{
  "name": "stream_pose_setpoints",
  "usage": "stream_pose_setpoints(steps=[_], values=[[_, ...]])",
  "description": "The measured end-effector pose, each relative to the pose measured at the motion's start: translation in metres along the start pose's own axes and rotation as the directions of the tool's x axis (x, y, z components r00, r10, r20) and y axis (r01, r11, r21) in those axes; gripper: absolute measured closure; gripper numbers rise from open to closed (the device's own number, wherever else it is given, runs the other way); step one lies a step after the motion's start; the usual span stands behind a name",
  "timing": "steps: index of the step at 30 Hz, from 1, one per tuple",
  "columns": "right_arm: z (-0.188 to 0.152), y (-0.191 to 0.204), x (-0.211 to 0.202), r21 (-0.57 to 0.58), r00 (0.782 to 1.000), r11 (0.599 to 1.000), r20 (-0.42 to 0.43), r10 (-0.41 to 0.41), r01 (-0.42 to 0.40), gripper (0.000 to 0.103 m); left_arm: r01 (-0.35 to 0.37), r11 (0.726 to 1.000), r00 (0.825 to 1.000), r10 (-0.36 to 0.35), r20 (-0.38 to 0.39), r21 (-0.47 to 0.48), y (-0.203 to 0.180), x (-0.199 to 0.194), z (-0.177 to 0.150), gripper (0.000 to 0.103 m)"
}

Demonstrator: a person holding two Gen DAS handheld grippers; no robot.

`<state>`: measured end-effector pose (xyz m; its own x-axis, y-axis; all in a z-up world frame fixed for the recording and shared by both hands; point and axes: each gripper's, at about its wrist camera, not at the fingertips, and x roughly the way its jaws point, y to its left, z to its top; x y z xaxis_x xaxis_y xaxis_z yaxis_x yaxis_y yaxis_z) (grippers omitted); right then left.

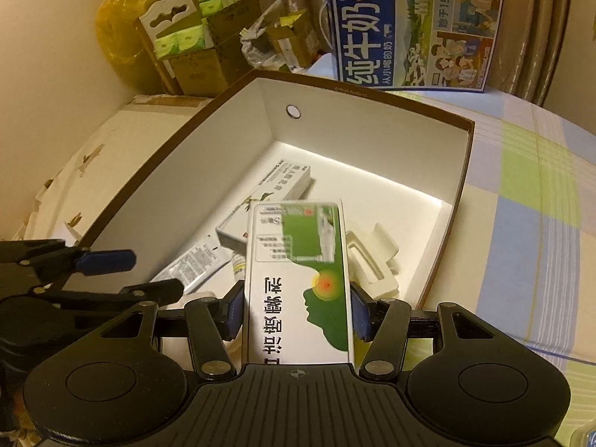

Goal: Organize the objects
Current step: 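Lower the blue tube with the left gripper while the right gripper lowers the green box into the brown box, then open both grippers and withdraw toward the floss case and scrunchie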

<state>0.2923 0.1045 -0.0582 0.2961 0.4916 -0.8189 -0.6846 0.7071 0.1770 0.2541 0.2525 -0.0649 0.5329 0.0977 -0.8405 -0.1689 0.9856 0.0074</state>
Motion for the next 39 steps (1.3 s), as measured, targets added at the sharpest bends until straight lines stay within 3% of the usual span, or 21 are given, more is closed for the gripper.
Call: stream_pose_setpoints(steps=[5, 15, 21, 39], values=[[0.002, -0.003, -0.005, -0.008, 1.000, 1.000, 0.028, 0.005, -0.005, 0.051, 0.006, 1.000, 1.000, -0.006, 0.002, 0.000, 0.000, -0.003, 0.000, 0.048], [-0.009, 0.000, -0.036, -0.018, 0.998, 0.999, 0.035, 0.048, -0.047, 0.050, 0.015, 1.000, 1.000, -0.015, 0.015, 0.011, -0.002, -0.019, -0.004, 0.027], [-0.020, 0.003, -0.055, -0.029, 0.998, 0.998, 0.043, 0.055, -0.054, 0.049, 0.030, 1.000, 0.999, -0.030, 0.020, 0.005, -0.002, -0.037, -0.007, 0.019], [-0.063, -0.006, -0.111, 0.035, 0.994, 0.996, 0.076, 0.082, -0.085, 0.049, 0.064, 0.998, 0.997, -0.062, 0.040, -0.028, -0.020, -0.081, -0.033, 0.017]])
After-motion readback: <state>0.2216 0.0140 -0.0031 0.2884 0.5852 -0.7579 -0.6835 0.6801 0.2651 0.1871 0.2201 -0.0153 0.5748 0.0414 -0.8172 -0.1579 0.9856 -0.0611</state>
